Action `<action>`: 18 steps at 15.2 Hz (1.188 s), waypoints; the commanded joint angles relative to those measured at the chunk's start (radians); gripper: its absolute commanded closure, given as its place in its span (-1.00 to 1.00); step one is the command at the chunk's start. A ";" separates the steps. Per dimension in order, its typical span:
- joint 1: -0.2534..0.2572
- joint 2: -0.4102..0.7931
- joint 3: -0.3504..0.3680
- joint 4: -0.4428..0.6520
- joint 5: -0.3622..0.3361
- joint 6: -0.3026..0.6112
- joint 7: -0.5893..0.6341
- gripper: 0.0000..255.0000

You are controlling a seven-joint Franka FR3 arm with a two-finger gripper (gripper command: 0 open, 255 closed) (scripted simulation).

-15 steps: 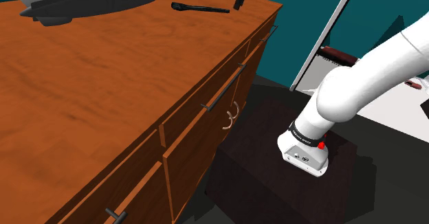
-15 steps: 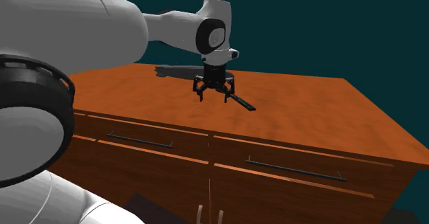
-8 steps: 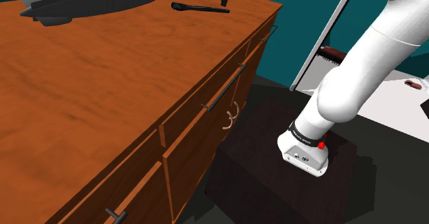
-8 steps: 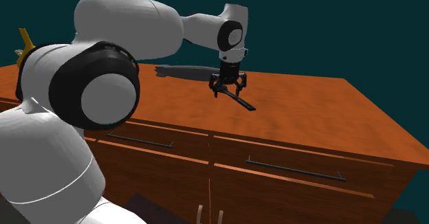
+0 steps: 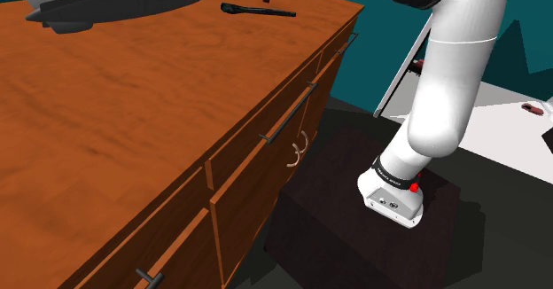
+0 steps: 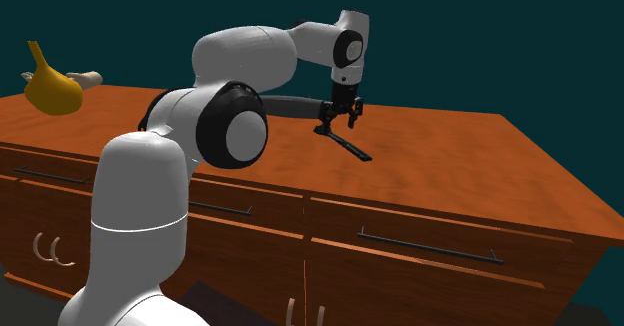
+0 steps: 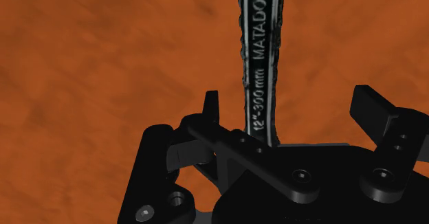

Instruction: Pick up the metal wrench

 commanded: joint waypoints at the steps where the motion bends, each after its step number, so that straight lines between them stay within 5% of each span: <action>1: -0.010 0.055 0.007 0.062 0.009 -0.011 -0.034 -1.00; 9: 0.003 0.028 0.008 -0.069 0.003 0.092 -0.044 -1.00; 10: 0.003 0.028 0.008 -0.066 0.003 0.090 -0.043 1.00; 18: 0.004 0.027 0.008 -0.068 0.003 0.091 -0.043 1.00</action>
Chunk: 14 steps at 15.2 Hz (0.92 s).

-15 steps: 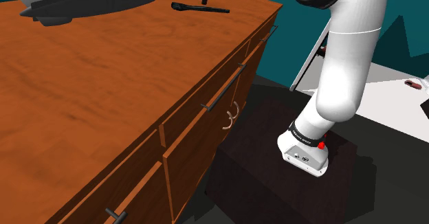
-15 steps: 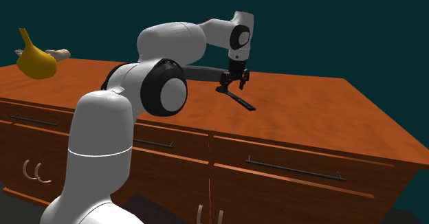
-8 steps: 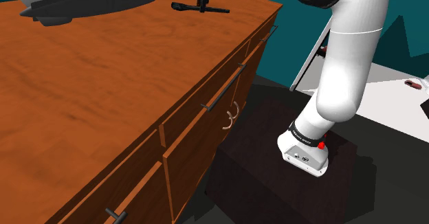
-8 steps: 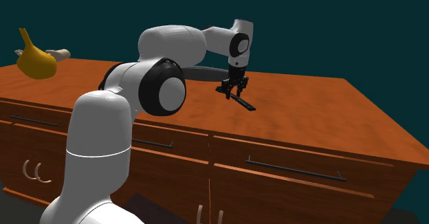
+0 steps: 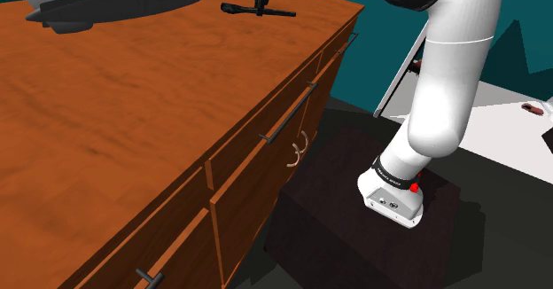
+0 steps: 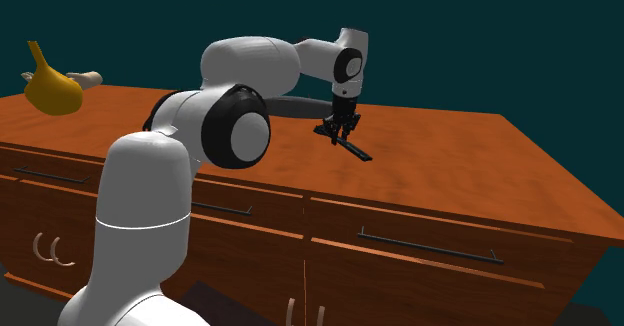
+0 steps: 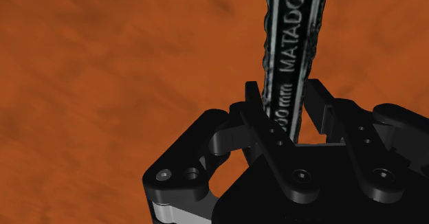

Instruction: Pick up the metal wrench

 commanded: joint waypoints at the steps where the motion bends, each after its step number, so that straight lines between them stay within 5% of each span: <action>1: -0.001 0.001 0.000 -0.003 0.000 0.001 -0.001 1.00; 14: -0.034 0.080 0.001 0.298 0.018 -0.220 0.020 1.00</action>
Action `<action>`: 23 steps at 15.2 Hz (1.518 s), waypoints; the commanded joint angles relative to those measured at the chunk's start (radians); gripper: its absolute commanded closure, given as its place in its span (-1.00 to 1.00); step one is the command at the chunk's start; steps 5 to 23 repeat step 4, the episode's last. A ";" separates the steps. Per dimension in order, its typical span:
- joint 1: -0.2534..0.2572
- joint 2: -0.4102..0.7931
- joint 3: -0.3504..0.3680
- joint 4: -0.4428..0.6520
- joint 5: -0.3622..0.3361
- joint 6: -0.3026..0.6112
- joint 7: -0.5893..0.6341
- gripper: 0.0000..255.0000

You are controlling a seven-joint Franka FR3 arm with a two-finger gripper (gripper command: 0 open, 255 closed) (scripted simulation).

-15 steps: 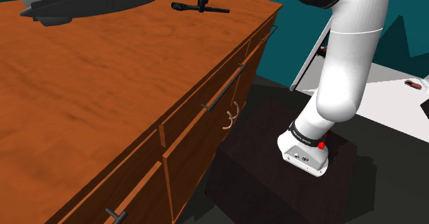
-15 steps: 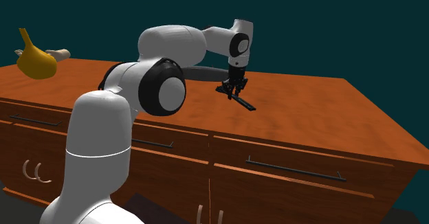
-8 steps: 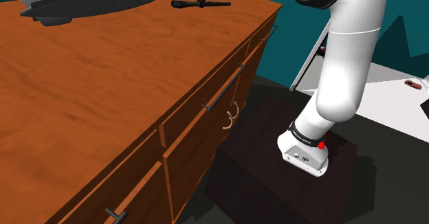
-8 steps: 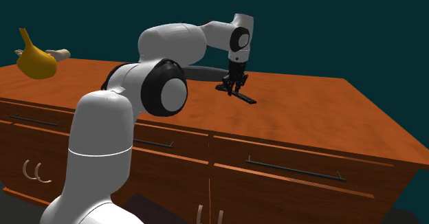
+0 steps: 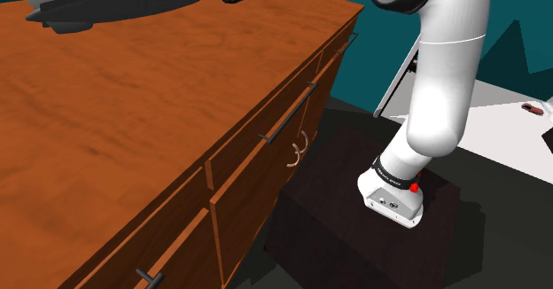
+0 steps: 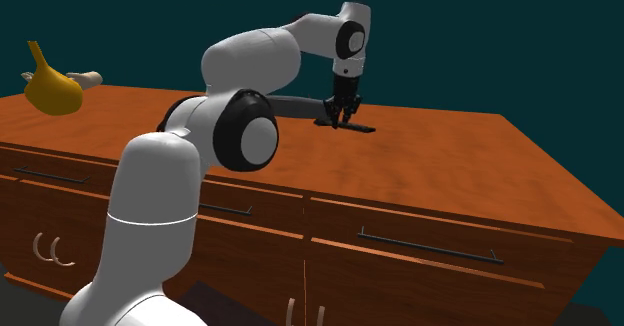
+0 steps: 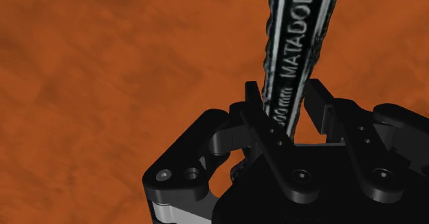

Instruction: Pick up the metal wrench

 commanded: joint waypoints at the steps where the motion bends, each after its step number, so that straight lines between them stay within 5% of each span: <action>1: -0.011 0.031 0.001 0.081 0.007 -0.050 0.005 1.00; 23: -0.017 0.045 0.003 0.121 0.011 -0.076 0.008 1.00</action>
